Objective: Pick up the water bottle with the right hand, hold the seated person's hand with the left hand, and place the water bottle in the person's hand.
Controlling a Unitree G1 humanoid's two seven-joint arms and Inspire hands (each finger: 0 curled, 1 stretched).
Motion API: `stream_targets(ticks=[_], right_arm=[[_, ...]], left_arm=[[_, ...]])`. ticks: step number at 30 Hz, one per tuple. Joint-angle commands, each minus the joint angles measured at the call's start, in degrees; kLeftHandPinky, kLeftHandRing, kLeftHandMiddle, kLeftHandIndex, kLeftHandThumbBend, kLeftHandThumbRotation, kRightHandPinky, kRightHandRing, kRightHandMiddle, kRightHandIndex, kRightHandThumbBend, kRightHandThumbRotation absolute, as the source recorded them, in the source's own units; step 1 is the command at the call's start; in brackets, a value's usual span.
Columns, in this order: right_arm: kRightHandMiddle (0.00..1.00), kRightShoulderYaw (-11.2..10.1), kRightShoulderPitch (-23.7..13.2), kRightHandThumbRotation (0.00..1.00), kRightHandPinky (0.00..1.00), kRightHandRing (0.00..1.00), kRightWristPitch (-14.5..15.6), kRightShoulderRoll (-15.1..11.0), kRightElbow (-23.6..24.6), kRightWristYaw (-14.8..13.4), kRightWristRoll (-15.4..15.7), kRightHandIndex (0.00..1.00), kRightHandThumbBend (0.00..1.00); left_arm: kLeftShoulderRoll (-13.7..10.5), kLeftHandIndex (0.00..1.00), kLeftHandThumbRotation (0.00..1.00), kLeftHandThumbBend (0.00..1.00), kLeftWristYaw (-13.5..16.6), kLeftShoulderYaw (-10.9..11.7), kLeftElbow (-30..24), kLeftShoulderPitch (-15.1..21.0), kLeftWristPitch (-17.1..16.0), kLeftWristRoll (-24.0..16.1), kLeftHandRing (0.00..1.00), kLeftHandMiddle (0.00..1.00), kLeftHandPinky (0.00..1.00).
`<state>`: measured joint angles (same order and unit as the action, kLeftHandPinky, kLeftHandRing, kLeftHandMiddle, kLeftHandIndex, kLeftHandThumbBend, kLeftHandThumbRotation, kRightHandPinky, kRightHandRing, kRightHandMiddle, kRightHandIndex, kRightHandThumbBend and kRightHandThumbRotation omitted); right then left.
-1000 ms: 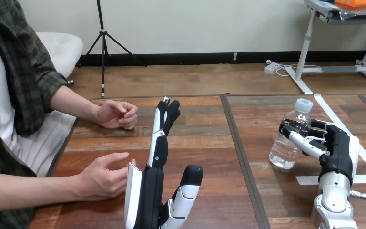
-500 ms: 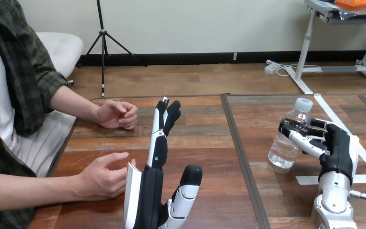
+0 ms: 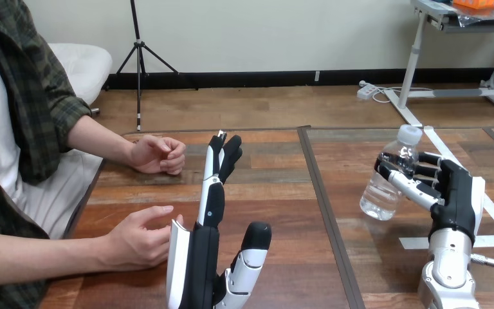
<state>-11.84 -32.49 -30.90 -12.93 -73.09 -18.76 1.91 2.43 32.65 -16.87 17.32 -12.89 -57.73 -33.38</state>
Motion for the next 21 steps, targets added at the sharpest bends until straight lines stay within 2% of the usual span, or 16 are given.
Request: stream_targets(ticks=[1, 5, 11, 21], right_arm=[[0.55, 0.46, -2.95, 0.00, 0.46, 0.51, -4.43, 0.19, 2.94, -0.56, 0.47, 0.57, 0.74], [0.54, -0.01, -3.02, 0.00, 0.46, 0.50, -5.42, 0.46, 3.23, -0.17, -0.12, 0.57, 0.74], [0.53, 0.63, -3.01, 0.00, 0.44, 0.48, -7.17, 0.13, 3.58, -0.69, 0.84, 0.56, 0.75], [0.52, 0.51, -3.00, 0.00, 0.40, 0.45, -9.43, 0.24, 4.26, -0.05, 0.47, 0.55, 0.75]], left_arm=[[0.98, 1.00, 1.00, 0.52, 0.40, 0.01, -1.64, -2.32, 0.06, -0.44, 0.92, 0.94, 0.92], [1.03, 1.00, 1.00, 0.53, 0.11, -0.07, -1.57, -2.28, 0.39, 0.02, 0.92, 0.94, 0.91], [0.95, 1.00, 1.00, 0.54, -0.78, -0.55, -1.51, -2.23, 0.34, 1.15, 0.92, 0.94, 0.92], [1.00, 1.00, 1.00, 0.51, -0.29, -0.32, -0.92, -1.87, -0.15, 0.36, 0.92, 0.94, 0.93]])
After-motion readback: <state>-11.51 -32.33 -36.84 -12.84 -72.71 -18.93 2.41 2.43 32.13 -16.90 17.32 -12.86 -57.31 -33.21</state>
